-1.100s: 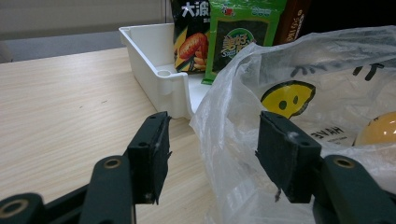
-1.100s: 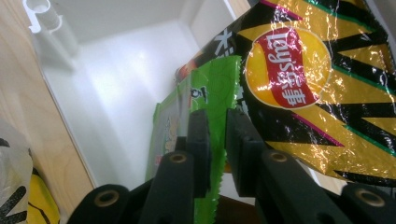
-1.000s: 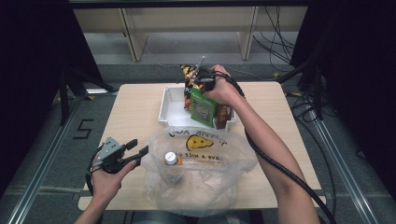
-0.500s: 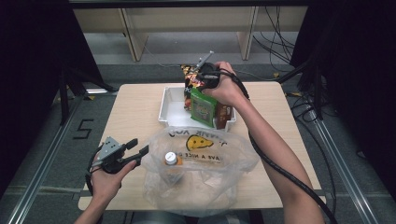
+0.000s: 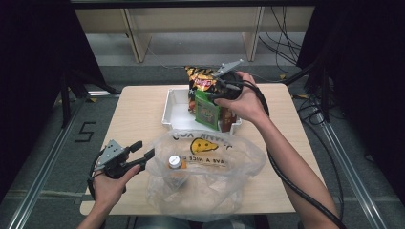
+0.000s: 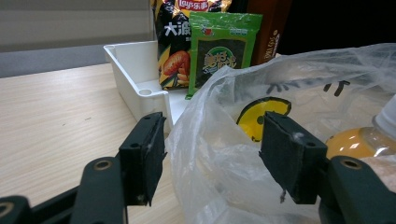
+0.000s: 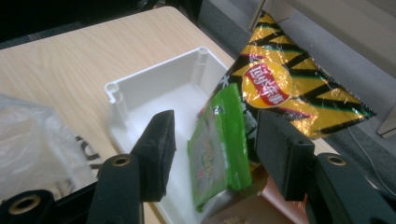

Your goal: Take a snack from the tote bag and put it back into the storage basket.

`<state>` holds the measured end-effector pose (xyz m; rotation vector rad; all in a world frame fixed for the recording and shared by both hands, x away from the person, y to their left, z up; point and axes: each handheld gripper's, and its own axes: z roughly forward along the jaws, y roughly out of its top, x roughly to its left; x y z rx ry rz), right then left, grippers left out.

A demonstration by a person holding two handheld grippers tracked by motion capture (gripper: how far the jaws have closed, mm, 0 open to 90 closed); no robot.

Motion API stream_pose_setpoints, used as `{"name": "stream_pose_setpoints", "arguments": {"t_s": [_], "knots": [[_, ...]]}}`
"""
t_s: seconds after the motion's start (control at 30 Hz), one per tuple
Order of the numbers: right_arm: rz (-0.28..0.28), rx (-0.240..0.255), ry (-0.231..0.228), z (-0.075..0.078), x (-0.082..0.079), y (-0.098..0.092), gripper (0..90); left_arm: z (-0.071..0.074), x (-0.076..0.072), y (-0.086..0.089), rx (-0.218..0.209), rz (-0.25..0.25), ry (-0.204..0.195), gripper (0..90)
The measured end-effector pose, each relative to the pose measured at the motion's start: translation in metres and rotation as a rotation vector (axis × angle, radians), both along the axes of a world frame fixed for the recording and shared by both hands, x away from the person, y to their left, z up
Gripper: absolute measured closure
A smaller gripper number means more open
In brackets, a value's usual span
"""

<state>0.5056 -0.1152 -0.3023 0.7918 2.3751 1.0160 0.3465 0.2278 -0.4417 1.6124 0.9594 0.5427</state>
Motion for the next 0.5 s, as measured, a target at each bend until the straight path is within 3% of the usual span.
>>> {"name": "stream_pose_setpoints", "arguments": {"t_s": [0.1, 0.23, 0.5], "knots": [[-0.015, 0.039, 0.014, -0.003, -0.011, -0.010, 46.0, 0.000, -0.001, 0.000, -0.008, -0.003, -0.004, 39.1], [-0.042, 0.085, -0.007, -0.009, -0.023, -0.028, 44.2, 0.001, -0.004, 0.000, -0.009, 0.004, -0.003, 39.0], [-0.110, 0.122, -0.028, -0.025, -0.047, -0.071, 43.3, 0.001, -0.006, 0.000, -0.014, -0.006, -0.011, 39.8]]}}
